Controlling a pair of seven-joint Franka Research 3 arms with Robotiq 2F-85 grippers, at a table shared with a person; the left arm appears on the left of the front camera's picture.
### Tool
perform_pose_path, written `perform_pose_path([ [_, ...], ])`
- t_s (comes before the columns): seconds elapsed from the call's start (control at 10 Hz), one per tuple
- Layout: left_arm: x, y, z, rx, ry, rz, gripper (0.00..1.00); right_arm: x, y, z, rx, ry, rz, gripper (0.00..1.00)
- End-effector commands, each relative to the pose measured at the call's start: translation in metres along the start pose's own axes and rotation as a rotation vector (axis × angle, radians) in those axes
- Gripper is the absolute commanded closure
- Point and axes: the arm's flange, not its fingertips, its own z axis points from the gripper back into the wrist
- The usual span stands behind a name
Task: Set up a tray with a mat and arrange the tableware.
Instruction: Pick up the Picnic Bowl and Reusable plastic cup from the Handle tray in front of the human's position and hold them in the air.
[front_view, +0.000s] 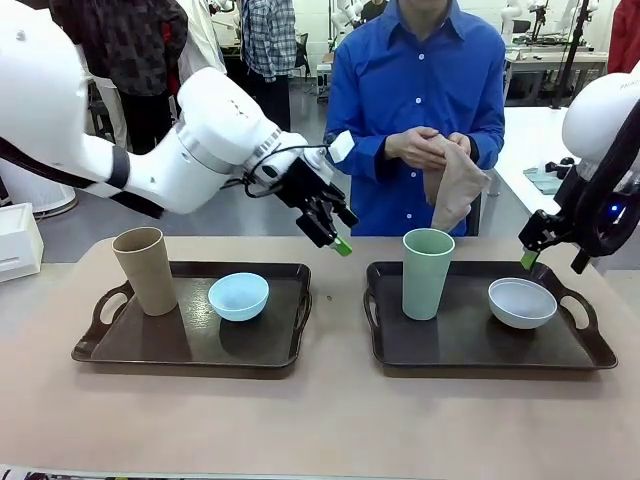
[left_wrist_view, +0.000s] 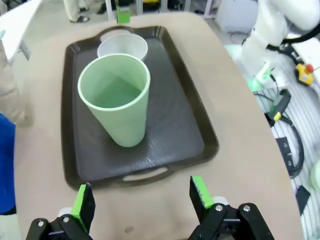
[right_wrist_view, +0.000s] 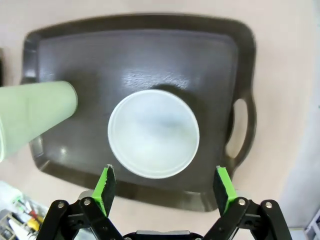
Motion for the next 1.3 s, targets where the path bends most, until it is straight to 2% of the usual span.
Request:
perform_pose_path([
  [0.0, -0.003, 0.019, -0.013, -0.001, -0.076, 0.027, 0.0, 0.002, -0.007, -0.02, -0.054, -0.025, -0.018, 0.0],
  [0.2, -0.008, 0.039, -0.029, -0.059, -0.12, 0.067, 0.0, 0.005, -0.017, -0.028, -0.062, -0.043, -0.036, 0.0],
  [0.3, -0.007, 0.041, -0.024, -0.094, -0.117, 0.103, 0.0, 0.006, -0.018, -0.026, -0.08, -0.04, -0.034, 0.0],
  [0.4, -0.011, 0.03, -0.029, -0.039, -0.071, 0.049, 0.0, 0.006, -0.014, -0.023, -0.027, -0.029, -0.016, 0.0],
  [0.7, -0.011, 0.03, -0.029, -0.039, -0.071, 0.049, 0.0, 0.006, -0.017, -0.024, -0.032, -0.032, -0.019, 0.0],
  [0.8, -0.01, 0.037, -0.032, -0.056, -0.086, 0.061, 0.0, 0.01, -0.018, -0.032, -0.035, -0.011, -0.008, 0.0],
  [0.9, -0.019, 0.03, -0.041, -0.044, -0.12, 0.025, 0.0, 0.01, -0.02, -0.04, -0.03, -0.006, -0.017, 0.0],
  [1.0, -0.022, 0.022, -0.048, -0.031, -0.191, 0.009, 0.0, 0.009, -0.021, -0.047, -0.044, -0.021, -0.051, 0.0],
  [1.2, -0.022, 0.015, -0.072, -0.007, -0.222, -0.023, 0.0, 0.007, -0.022, -0.057, -0.06, -0.036, -0.073, 0.0],
])
